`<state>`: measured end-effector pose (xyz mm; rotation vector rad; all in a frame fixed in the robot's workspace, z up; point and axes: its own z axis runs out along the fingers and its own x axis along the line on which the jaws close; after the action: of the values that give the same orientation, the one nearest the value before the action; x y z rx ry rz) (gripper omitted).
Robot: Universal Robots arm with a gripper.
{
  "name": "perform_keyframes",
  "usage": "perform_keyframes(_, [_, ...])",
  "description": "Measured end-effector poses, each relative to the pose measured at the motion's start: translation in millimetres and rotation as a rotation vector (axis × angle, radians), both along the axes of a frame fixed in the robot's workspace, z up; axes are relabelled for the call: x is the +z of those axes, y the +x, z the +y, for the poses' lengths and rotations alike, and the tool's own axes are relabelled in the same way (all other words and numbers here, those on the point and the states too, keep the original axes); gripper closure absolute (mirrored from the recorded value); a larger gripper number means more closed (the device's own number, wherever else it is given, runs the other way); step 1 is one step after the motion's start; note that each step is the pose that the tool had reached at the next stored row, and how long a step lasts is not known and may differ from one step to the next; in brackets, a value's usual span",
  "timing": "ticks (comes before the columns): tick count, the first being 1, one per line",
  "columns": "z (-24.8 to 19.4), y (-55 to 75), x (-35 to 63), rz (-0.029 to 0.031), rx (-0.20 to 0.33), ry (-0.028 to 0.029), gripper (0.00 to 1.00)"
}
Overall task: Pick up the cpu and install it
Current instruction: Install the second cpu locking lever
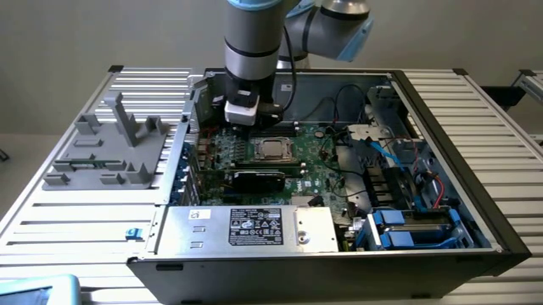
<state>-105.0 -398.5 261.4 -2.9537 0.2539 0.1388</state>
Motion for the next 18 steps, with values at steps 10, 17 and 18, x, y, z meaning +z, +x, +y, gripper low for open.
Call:
perform_keyframes(10, [16.3, 0.0, 1.1, -0.0759, 0.000, -0.0931, 0.88])
perform_keyframes(17, [25.9, 0.2, 2.3, -0.1088, 0.002, -0.1638, 0.88])
perform_keyframes(18, [26.7, 0.3, 2.8, -0.1099, 0.003, -0.1712, 0.88])
